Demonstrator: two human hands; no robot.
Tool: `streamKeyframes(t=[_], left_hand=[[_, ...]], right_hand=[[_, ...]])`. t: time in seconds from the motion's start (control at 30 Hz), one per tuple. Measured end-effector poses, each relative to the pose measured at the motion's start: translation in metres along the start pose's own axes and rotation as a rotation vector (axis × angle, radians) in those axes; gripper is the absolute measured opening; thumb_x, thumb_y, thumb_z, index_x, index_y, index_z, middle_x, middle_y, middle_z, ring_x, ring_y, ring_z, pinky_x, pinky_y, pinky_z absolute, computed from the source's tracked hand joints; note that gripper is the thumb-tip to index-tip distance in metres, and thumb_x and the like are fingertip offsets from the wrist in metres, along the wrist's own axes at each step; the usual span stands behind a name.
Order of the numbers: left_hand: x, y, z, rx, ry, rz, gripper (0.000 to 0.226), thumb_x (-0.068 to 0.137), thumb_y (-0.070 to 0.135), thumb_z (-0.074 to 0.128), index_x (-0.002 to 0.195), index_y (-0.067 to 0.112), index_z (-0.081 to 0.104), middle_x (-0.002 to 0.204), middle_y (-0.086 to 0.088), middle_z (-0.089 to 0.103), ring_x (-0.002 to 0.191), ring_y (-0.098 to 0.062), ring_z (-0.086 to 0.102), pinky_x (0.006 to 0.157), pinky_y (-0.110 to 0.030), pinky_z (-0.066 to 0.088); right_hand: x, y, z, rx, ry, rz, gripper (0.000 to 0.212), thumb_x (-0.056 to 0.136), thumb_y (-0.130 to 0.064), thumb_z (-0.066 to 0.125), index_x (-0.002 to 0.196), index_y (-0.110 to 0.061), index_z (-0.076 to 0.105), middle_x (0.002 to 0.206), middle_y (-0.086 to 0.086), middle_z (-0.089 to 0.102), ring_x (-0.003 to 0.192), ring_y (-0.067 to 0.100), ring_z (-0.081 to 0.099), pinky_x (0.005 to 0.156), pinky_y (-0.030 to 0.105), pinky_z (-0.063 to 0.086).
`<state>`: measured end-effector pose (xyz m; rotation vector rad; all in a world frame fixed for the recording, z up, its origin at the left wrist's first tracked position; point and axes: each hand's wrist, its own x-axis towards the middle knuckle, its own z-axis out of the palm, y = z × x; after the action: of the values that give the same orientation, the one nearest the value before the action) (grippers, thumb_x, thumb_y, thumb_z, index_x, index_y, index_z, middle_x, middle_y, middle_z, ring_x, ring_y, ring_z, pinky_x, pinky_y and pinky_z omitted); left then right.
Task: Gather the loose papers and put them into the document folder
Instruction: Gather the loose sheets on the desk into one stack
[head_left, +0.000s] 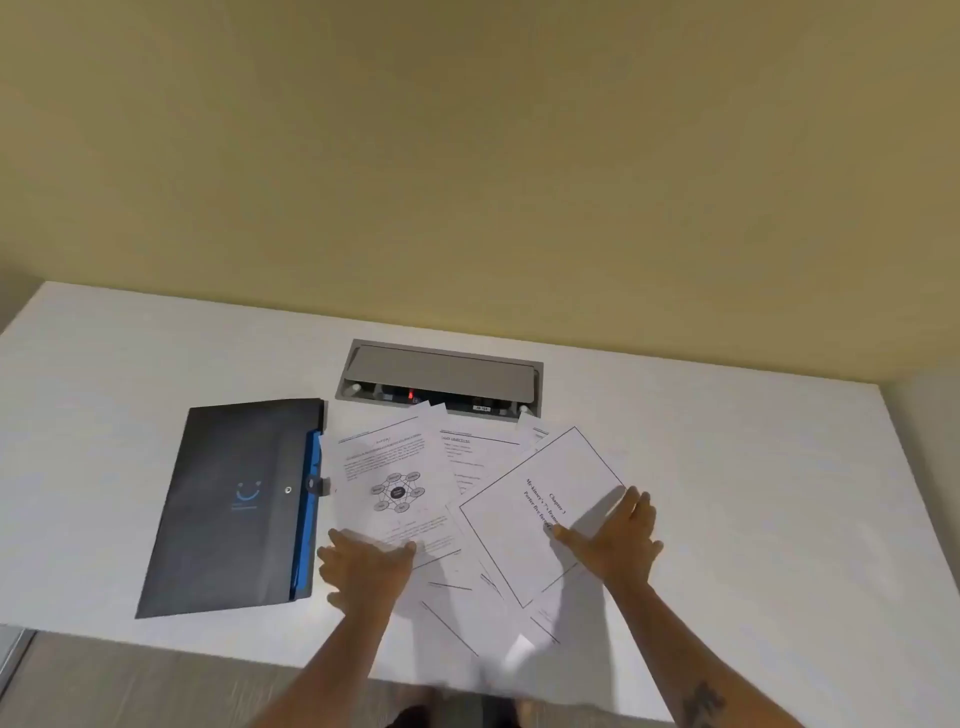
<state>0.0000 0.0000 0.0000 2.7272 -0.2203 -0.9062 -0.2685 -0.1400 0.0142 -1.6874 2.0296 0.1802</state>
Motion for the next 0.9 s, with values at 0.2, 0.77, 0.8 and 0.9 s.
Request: streamKeyframes(t=[0.2,0.77,0.8,0.9], left_hand=[[0.010,0.004,0.011,-0.017,0.064,0.003,0.111,0.051,0.055,0.090,0.135,0.016,0.028,0.134,-0.020,0.047,0.125,-0.042,0.049,0.102,-0.066,0.045],[0.020,-0.004,0.016,-0.138,0.078,0.164,0.114,0.069,0.038,0.089,0.154,0.022,0.015,0.141,-0.022,0.052,0.123,-0.046,0.057,0.096,-0.068,0.050],[0.020,-0.006,0.016,-0.214,0.051,0.168,0.111,0.074,0.029,0.087,0.155,0.024,0.011,0.142,-0.021,0.052,0.121,-0.046,0.059,0.093,-0.067,0.053],[0.019,-0.013,0.014,-0.333,-0.037,0.155,0.102,0.085,0.008,0.077,0.156,0.023,0.006,0.144,-0.021,0.053,0.121,-0.047,0.061,0.089,-0.063,0.056]], right_hand=[[0.012,0.009,0.012,-0.003,-0.064,0.067,0.160,0.063,-0.081,0.083,0.168,-0.002,-0.009,0.179,0.016,-0.002,0.167,0.030,0.001,0.125,0.063,0.028],[0.006,0.008,0.040,0.157,0.035,-0.060,0.124,0.074,-0.025,0.096,0.168,-0.009,0.017,0.153,0.016,0.055,0.142,0.035,0.048,0.114,0.051,0.038],[0.006,0.008,0.041,0.197,0.045,-0.045,0.125,0.074,-0.021,0.096,0.168,-0.010,0.015,0.153,0.016,0.054,0.140,0.037,0.048,0.112,0.052,0.041],[0.005,0.007,0.042,0.382,0.077,-0.011,0.121,0.076,-0.003,0.093,0.169,-0.009,0.016,0.165,0.010,0.044,0.132,0.038,0.054,0.105,0.051,0.050]])
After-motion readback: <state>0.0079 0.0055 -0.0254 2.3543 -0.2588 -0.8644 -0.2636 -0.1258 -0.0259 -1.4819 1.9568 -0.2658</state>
